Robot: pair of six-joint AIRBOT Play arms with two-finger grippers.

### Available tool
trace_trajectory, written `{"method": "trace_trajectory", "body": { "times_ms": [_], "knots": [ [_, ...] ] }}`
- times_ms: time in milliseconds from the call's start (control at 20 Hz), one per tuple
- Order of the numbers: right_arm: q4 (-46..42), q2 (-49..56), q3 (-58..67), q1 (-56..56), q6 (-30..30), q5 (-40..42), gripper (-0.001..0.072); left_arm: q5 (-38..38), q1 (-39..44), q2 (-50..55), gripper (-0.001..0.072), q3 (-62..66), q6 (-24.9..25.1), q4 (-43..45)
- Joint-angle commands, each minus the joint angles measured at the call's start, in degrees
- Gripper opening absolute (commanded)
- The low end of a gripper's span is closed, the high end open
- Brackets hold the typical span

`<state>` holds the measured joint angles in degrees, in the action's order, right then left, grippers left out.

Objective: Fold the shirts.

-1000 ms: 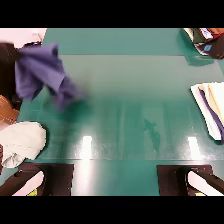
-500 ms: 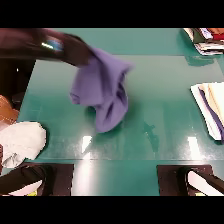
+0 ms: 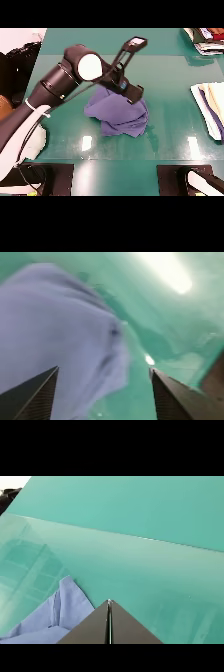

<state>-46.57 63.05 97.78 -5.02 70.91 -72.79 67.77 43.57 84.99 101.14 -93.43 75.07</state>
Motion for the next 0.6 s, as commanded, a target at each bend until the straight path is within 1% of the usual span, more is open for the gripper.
{"method": "trace_trajectory", "body": {
  "times_ms": [0, 100, 200, 250, 400, 550],
  "knots": [
    [0.0, 0.0, 0.1, 0.0, 0.0, -0.9, 0.0015, 5.9, -8.2, -0.1, 0.0658, 0.6, 1.4, 7.2],
    [0.0, 0.0, 0.1, 0.0, 0.0, -0.9, 0.0015, 8.1, -16.2, 0.0, 0.0658, -1.7, 2.4, 6.7],
    [0.0, 0.0, 0.1, 0.0, 0.0, -1.0, 0.0015, 6.5, -22.9, 0.4, 0.0658, -6.8, 2.4, 4.4],
    [0.0, 0.0, 0.1, 0.0, 0.0, -1.2, 0.0015, 4.5, -25.7, 0.9, 0.0658, -10.0, 3.7, 2.3],
    [0.0, 0.0, 0.1, 0.0, 0.0, -2.2, 0.0015, -2.9, -30.9, 4.5, 0.0658, -16.6, 8.8, -4.6],
    [0.0, 0.0, 0.0, 0.0, 0.0, -4.2, 0.0015, -6.0, -32.1, 10.7, 0.0658, -16.9, 14.6, -9.9]
  ]
}}
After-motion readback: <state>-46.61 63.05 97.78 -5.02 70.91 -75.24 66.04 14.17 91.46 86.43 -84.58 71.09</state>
